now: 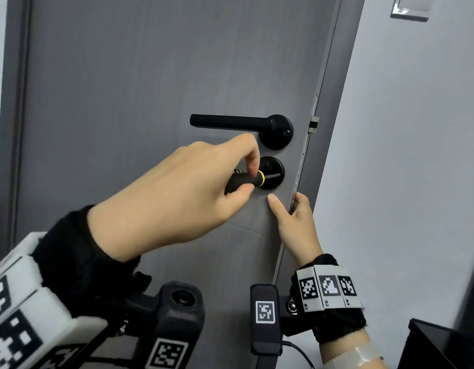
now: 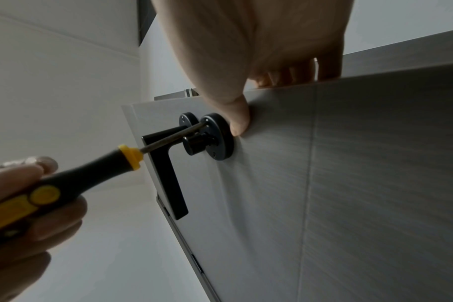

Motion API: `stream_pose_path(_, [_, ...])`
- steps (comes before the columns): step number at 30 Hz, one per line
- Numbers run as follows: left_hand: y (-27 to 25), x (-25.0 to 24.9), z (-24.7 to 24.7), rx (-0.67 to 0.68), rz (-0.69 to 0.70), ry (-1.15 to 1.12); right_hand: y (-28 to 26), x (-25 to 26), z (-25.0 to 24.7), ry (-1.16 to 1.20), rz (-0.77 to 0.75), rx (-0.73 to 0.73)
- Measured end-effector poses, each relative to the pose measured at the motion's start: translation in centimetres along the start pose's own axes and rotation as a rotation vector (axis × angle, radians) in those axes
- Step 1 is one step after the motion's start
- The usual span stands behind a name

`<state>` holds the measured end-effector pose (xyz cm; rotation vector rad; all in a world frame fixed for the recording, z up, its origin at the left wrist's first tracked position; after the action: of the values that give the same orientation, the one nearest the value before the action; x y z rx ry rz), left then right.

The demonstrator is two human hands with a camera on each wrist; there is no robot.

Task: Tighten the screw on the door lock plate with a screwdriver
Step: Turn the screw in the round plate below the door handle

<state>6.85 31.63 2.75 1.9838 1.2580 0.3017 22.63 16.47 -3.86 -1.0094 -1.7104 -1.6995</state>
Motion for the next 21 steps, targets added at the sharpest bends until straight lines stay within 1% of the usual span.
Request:
stream_pose_path(3, [0.1, 0.1, -0.2, 0.026, 0.054, 0.091, 0.0, -0.1, 0.0, -0.004, 0.007, 0.0])
stream_pose_path(5, [0.2, 0.3, -0.3, -0.044, 0.027, 0.022, 0.0, -0.2, 0.0, -0.01, 0.007, -0.004])
stream_pose_path(6, [0.2, 0.7, -0.5, -0.11, -0.029, -0.059, 0.0, -0.1, 0.0, -0.009, 0.006, -0.005])
stream_pose_path(9, [0.1, 2.7, -0.7, -0.305, -0.282, -0.36, -0.1, -0.3, 0.1, 0.008, 0.012, -0.002])
stream_pose_path(11, [-0.1, 3.5, -0.2, -0.367, -0.369, -0.516, -0.2, -0.3, 0.1, 0.012, 0.014, -0.003])
stream_pose_path(14, [-0.3, 3.7, 0.7, -0.338, -0.415, -0.673, -0.2, -0.3, 0.1, 0.005, 0.005, -0.009])
stream_pose_path(17, [-0.2, 3.3, 1.1, -0.286, -0.418, -0.802, -0.1, -0.4, 0.1, 0.012, 0.006, -0.016])
stream_pose_path(19, [-0.1, 3.2, 1.1, -0.288, -0.42, -0.853, 0.0, -0.4, 0.1, 0.016, 0.007, -0.013])
stream_pose_path(21, [-0.1, 3.1, 1.2, -0.306, -0.403, -0.838, 0.0, -0.5, 0.1, 0.012, -0.001, -0.01])
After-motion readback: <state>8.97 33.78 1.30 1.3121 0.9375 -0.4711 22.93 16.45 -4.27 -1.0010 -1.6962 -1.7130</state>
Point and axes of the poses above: each hand's wrist, its own y-axis towards the middle knuckle, its own z-axis out of the palm, x = y × z, the point moved 6 cm from there along y, towards the middle knuckle, and after that the axes turned 2 degrees about x, right-handed, at the moved point
